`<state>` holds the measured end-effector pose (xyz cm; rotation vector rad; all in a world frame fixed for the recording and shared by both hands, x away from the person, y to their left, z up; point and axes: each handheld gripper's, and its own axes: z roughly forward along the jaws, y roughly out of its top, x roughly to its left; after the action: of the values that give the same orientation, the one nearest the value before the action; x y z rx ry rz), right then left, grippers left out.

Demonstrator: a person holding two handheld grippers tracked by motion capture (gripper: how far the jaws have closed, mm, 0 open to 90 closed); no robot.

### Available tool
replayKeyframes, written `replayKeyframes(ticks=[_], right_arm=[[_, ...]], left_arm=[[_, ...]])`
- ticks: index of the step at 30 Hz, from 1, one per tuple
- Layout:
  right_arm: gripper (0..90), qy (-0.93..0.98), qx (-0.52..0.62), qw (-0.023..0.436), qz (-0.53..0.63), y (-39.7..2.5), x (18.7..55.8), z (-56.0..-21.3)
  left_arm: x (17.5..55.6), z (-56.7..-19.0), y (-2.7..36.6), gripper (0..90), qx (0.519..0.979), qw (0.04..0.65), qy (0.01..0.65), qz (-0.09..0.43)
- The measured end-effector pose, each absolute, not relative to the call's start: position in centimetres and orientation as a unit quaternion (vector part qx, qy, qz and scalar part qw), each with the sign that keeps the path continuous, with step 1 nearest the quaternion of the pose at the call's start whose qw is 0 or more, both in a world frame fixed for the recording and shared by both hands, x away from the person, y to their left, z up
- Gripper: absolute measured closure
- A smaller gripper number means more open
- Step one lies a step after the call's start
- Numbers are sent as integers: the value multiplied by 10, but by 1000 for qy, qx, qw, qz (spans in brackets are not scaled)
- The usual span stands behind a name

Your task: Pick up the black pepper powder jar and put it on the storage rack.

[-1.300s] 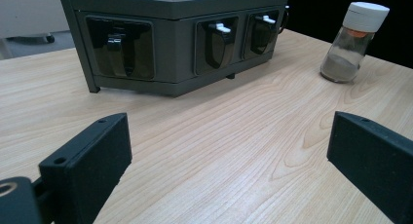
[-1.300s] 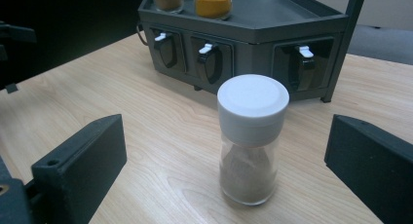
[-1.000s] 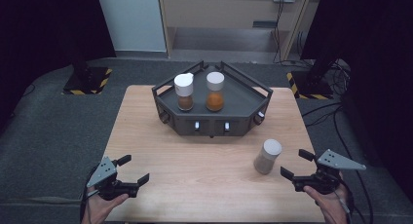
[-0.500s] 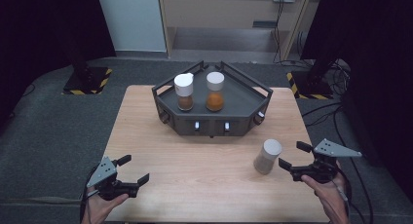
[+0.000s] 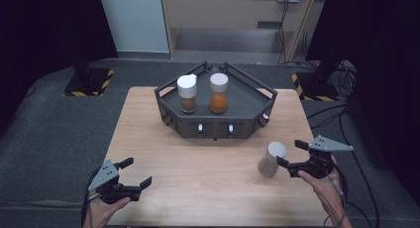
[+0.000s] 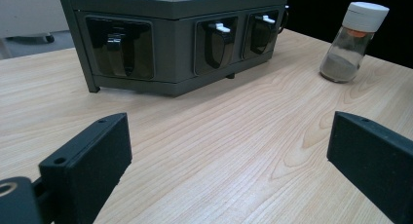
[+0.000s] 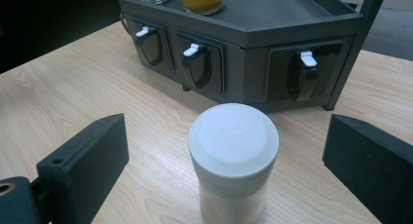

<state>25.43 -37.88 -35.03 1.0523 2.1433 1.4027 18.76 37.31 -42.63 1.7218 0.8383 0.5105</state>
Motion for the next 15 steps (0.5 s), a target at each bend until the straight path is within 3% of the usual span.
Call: replayKeyframes(ticks=[15], right_arm=[[41, 775, 374, 181, 476, -365, 274, -357]], left_arm=[[187, -426, 373, 14, 727, 548, 354, 215]])
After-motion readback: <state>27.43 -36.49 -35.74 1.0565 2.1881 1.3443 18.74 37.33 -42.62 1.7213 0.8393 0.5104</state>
